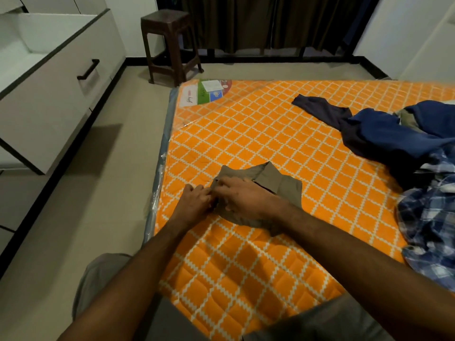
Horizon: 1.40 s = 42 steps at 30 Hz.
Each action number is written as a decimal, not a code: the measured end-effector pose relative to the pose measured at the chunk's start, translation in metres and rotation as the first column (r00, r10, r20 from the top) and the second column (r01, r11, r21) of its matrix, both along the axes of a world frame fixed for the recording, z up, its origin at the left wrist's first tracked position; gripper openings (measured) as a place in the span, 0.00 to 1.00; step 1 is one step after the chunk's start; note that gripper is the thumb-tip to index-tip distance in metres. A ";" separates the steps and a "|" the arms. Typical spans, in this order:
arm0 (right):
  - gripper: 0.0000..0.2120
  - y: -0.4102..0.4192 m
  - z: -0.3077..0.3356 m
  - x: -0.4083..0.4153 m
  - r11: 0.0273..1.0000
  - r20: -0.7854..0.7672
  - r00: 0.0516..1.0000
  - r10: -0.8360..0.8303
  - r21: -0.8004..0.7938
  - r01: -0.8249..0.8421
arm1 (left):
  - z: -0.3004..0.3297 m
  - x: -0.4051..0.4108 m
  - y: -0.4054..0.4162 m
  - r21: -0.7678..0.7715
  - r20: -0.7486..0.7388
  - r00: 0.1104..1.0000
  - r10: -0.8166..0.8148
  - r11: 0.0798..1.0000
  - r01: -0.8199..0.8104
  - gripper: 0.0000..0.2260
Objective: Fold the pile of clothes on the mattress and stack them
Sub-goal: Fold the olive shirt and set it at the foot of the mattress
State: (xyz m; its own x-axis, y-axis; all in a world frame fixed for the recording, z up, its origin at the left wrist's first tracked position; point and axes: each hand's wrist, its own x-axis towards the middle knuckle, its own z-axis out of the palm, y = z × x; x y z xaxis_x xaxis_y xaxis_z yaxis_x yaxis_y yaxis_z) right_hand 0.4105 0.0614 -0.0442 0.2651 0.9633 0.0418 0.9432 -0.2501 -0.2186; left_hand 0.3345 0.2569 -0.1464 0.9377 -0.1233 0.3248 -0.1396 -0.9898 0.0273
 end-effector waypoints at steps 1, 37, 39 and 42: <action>0.22 -0.007 -0.001 0.001 0.994 -0.135 0.989 -0.053 0.088 0.066 | 0.002 -0.003 0.002 -0.074 -0.034 0.997 0.070 0.995 -0.072 0.14; 0.39 -0.096 -0.138 0.009 0.823 0.075 0.828 -0.556 -0.088 0.561 | -0.032 0.011 -0.076 0.003 -0.306 0.948 0.090 0.996 -0.093 0.33; 0.40 -0.091 -0.133 0.017 0.828 -0.046 0.832 -0.553 -0.144 0.542 | -0.031 0.008 -0.074 -0.052 -0.284 0.952 0.114 0.990 -0.134 0.34; 0.39 -0.098 -0.114 0.027 0.791 -0.309 0.749 -0.587 -0.019 0.612 | -0.019 0.003 -0.077 -0.334 -0.268 0.910 0.317 0.855 -0.396 0.41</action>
State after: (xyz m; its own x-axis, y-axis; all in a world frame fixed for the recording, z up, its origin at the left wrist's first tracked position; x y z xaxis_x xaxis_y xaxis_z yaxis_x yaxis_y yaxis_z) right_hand 0.4370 -0.0367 -0.1583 0.7986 0.5989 -0.0601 0.4972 -0.7126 -0.4949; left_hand 0.3376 0.1801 -0.1652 0.9422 0.3246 0.0830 0.2685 -0.8797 0.3925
